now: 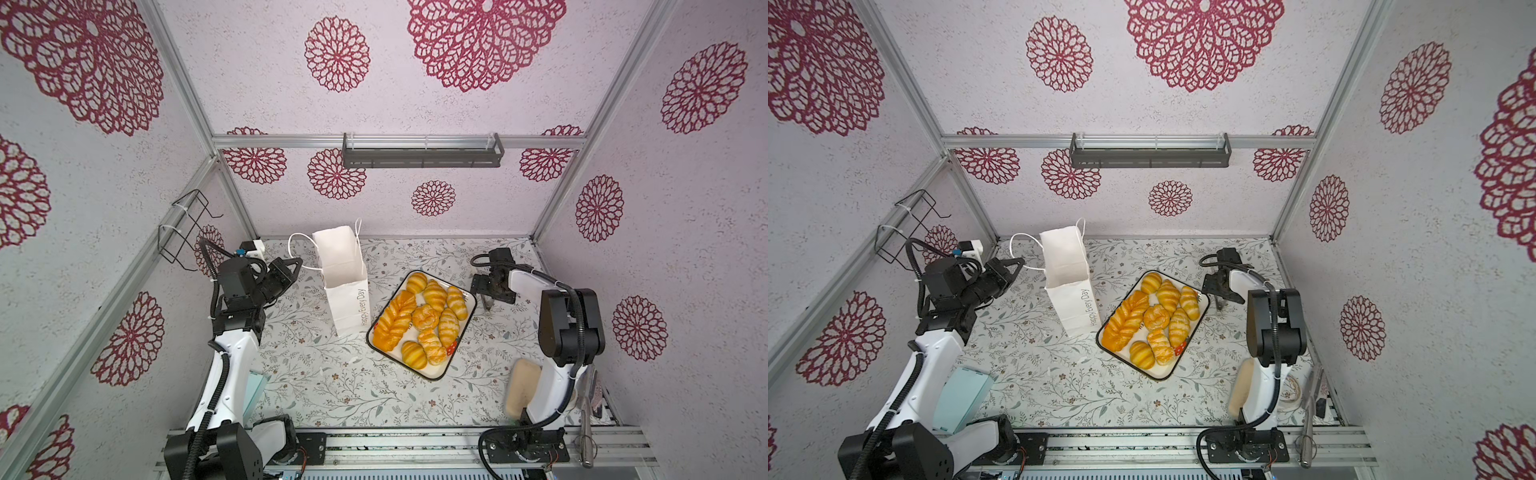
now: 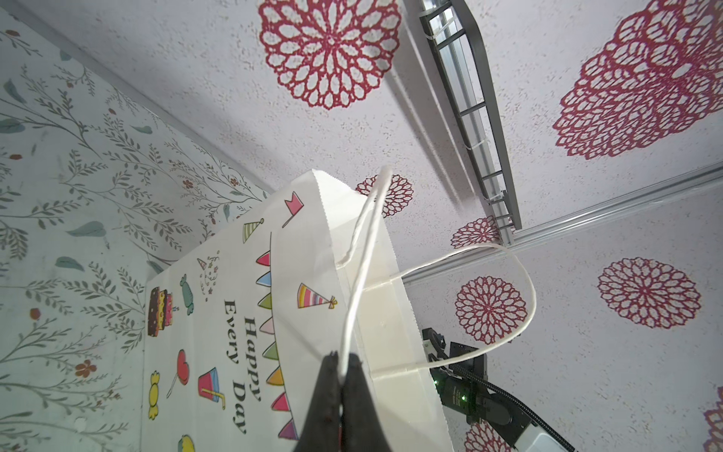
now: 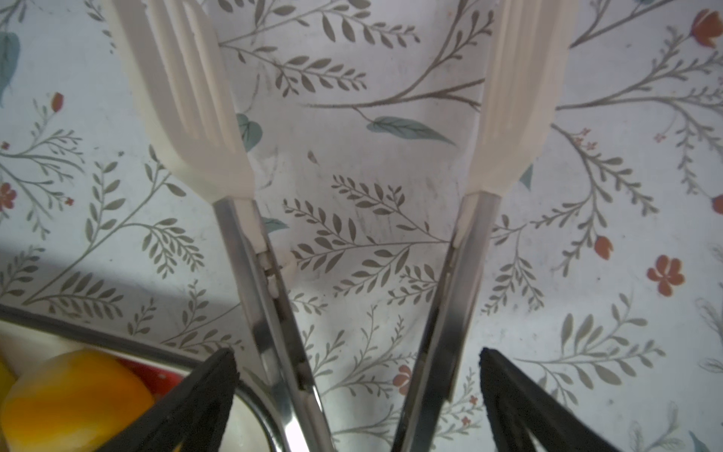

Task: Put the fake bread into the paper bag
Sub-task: 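Close the right gripper on the white-tipped tongs while the left gripper holds the bag handle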

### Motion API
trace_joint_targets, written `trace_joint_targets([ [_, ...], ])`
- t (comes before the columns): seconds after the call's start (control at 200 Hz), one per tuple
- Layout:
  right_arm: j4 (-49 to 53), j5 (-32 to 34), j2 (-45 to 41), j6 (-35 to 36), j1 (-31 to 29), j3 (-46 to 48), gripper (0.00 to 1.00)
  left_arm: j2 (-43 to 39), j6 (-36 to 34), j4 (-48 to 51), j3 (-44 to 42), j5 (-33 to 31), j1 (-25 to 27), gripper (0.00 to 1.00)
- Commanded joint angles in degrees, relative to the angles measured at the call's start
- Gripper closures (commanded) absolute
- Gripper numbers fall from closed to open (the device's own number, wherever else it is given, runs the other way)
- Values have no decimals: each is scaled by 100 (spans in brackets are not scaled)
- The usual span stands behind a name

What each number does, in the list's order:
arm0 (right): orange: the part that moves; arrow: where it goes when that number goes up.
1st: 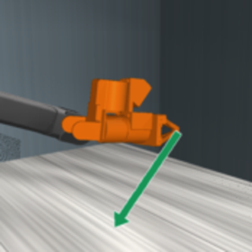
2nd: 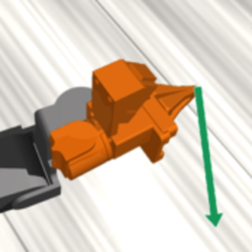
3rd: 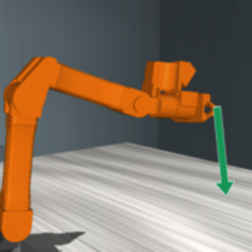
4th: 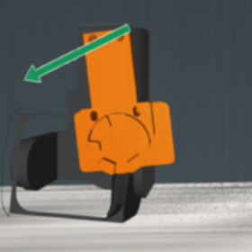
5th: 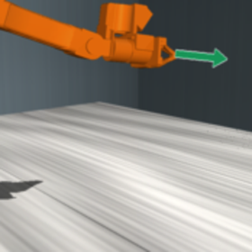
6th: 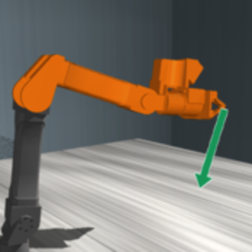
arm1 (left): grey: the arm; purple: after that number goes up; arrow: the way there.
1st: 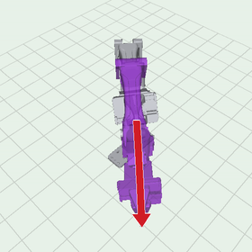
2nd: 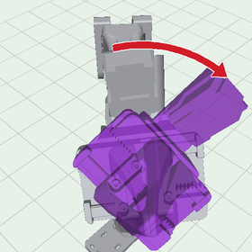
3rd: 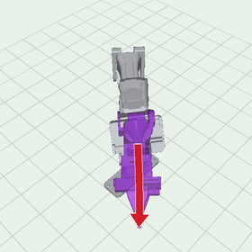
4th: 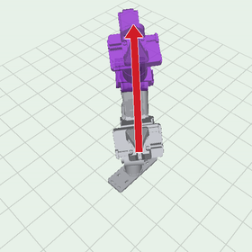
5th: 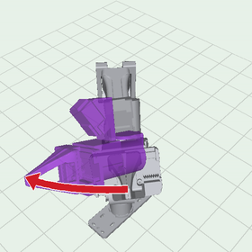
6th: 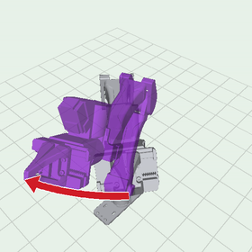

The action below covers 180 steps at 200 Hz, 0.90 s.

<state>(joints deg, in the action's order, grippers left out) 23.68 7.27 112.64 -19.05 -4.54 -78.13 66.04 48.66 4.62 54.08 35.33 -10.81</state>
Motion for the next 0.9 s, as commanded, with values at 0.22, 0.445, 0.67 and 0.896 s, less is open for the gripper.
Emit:
trace_joint_targets([
  [0.22, 91, 175, 476, 139, 41, -517, 2, -22, -515, 452, 270, 115, -81, 98],
  [0.445, 174, 296, 571, 79, 42, -599, 4, -13, -515, 426, 265, 175, -192, 98],
  [0.67, 114, 296, 439, -2, 43, -387, 10, 5, -388, 286, 192, 244, -339, 98],
  [0.896, 109, 253, 334, -36, 42, -347, 17, 32, -340, 223, 160, 281, -359, 97],
])
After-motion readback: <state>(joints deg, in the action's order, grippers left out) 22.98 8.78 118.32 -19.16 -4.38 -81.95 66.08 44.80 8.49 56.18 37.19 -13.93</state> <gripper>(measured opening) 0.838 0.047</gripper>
